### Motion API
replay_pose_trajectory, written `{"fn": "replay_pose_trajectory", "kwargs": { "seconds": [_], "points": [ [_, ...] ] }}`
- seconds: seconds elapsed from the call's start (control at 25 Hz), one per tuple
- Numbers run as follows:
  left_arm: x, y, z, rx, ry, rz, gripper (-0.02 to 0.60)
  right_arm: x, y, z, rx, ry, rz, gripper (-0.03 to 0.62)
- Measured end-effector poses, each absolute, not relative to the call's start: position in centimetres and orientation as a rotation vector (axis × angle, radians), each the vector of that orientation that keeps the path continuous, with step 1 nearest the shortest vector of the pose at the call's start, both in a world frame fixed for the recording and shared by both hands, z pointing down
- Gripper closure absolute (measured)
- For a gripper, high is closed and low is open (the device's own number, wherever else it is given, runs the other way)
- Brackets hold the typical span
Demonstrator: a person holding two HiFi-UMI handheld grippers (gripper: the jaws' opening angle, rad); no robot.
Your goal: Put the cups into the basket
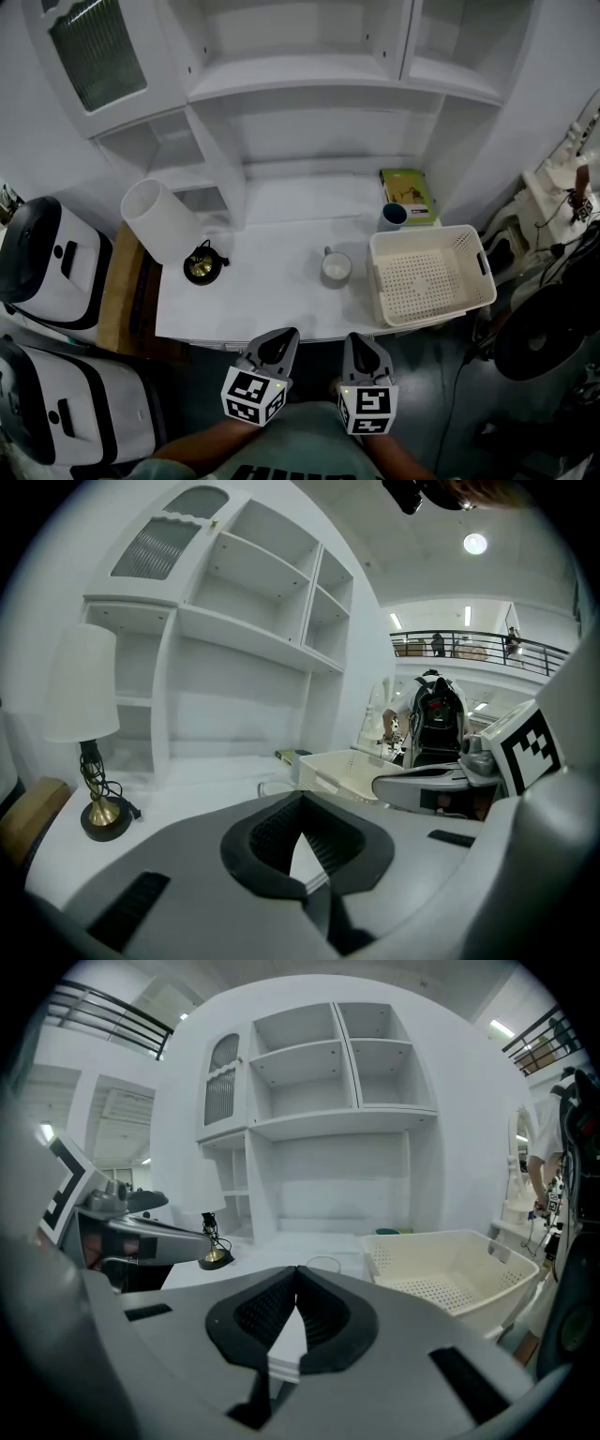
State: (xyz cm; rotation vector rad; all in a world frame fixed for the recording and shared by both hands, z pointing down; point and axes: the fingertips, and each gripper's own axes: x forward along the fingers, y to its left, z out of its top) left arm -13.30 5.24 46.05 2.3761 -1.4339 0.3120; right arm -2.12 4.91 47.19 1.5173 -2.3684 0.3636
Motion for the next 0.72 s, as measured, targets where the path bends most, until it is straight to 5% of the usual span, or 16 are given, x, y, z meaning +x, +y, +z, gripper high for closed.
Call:
{"fn": "replay_pose_trajectory", "kwargs": {
  "seconds": [0.72],
  "points": [
    [-10.4, 3.6, 46.9, 2.326, -1.514, 0.346, 0.575, -0.2, 2.7, 48.5, 1.413, -2.419, 0.381, 0.58]
  ]
}}
